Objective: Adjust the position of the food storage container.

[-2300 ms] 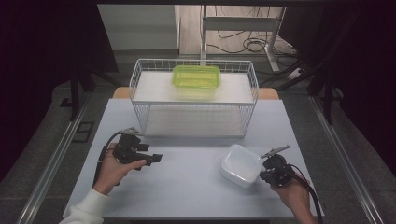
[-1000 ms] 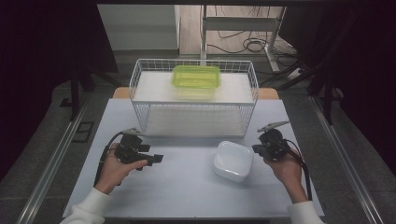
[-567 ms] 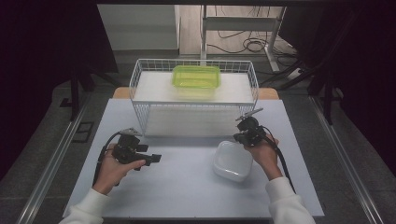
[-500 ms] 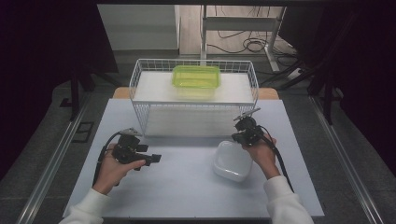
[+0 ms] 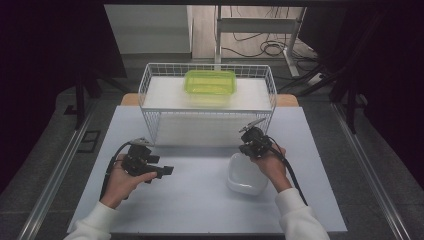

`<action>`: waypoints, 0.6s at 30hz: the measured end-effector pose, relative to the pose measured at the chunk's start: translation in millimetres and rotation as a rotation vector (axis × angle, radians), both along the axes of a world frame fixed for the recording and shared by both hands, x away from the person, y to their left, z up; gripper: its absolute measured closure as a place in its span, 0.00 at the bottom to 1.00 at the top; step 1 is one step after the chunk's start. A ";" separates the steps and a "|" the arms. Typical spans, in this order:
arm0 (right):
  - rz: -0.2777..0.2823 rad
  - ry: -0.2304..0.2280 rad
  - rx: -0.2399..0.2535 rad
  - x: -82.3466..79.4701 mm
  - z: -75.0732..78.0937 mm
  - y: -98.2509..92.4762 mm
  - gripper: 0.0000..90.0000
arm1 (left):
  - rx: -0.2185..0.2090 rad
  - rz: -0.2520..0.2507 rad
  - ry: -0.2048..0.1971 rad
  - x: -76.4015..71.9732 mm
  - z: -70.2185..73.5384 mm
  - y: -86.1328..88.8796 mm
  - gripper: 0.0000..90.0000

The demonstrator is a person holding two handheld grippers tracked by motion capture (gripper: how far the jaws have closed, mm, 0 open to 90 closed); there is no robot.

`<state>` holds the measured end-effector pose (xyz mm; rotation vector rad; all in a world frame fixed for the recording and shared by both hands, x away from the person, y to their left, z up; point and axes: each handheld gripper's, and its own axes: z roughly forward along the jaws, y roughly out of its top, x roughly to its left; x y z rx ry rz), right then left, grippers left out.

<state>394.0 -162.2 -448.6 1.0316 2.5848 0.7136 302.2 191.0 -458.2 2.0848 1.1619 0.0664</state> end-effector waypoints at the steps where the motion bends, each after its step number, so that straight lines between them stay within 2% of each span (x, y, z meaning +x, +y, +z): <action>1: 0.005 -0.001 0.002 -1.5 -0.3 2.2 0.99 | 0.001 0.000 0.000 0.0 -0.1 -0.1 0.27; 8: 0.056 0.010 0.010 -10.2 -1.3 15.2 0.99 | 0.004 -0.003 0.002 0.1 -0.6 -0.6 0.27; 11: 0.070 0.002 -0.005 -12.5 -0.3 18.0 0.99 | 0.002 0.000 0.002 0.2 -0.7 -0.5 0.27; 14: 0.054 -0.017 0.010 -14.1 6.5 12.0 0.99 | 0.003 0.000 0.000 -0.1 -0.4 0.0 0.26; 18: 0.026 -0.040 0.036 -24.6 21.5 -9.1 0.99 | 0.000 0.002 -0.001 -0.8 0.3 0.8 0.26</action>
